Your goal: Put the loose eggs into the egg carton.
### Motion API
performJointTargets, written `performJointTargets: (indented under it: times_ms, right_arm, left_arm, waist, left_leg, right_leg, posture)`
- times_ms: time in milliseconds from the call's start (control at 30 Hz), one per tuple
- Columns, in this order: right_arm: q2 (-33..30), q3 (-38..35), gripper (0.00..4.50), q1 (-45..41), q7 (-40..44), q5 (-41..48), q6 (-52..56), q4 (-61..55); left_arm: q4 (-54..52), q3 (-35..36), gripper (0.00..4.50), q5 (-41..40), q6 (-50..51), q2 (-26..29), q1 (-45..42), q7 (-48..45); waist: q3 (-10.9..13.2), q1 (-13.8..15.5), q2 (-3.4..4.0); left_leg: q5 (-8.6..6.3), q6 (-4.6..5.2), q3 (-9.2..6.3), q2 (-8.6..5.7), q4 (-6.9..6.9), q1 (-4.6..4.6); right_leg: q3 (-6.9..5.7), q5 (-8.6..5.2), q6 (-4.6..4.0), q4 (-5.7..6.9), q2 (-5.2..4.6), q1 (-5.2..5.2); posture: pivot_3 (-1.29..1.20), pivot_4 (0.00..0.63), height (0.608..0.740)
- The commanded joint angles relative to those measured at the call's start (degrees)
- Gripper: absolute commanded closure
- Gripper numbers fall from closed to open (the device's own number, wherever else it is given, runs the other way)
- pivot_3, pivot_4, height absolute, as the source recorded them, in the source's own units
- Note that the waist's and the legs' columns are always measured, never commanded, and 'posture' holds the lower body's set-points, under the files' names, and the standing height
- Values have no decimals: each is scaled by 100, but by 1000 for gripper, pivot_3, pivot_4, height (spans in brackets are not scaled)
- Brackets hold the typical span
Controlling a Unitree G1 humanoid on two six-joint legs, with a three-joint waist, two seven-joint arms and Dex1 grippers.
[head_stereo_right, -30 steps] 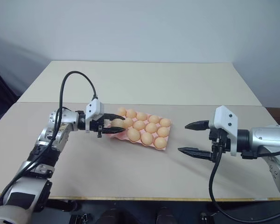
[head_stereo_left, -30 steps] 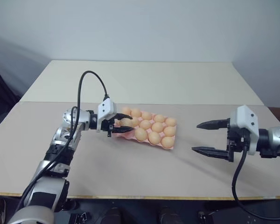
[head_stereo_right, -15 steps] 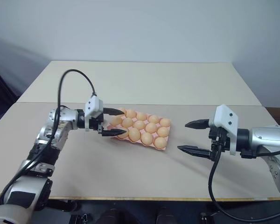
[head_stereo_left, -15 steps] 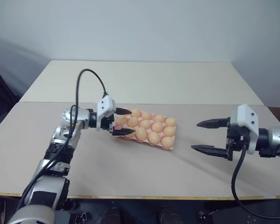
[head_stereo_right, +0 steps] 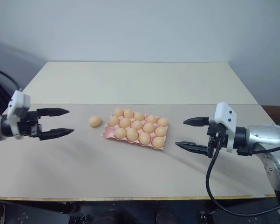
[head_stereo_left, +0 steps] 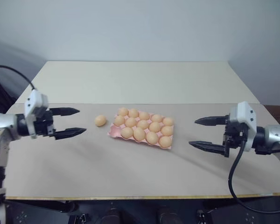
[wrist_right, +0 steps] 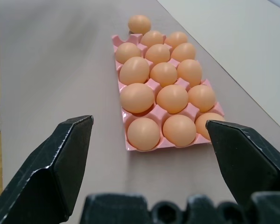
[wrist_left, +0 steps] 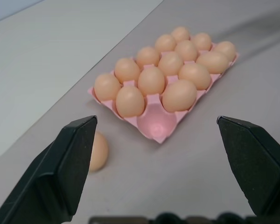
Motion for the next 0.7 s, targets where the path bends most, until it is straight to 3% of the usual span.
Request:
performJointTargets:
  times_ms: [33, 433, 700]
  right_arm:
    - [-46, -106, 0, -146, 78, -7, -169, 66]
    - [-92, -117, 0, -278, 78, -4, -81, 117]
    - [-115, -209, 0, -180, -69, 55, 6, -76]
  left_arm:
    - [-517, 592, 19, -302, 283, 254, 542, -28]
    - [-917, 982, 19, -483, 306, 172, 1188, 351]
    - [-312, 179, 19, 3, -69, -166, 369, 1009]
  waist:
    - [0, 3, 0]
    - [0, 5, 0]
    - [0, 40, 0]
  left_leg:
    - [0, 0, 1, 0, 0, -1]
    - [0, 0, 5, 0, -3, 0]
    - [0, 0, 5, -1, -1, 5]
  right_leg:
    - [0, 0, 0, -1, 0, -2]
    - [1, 0, -1, -3, 0, -2]
    - [1, 0, -1, 1, 0, 2]
  posture:
    - [0, 150, 740]
    - [0, 150, 740]
    - [0, 150, 740]
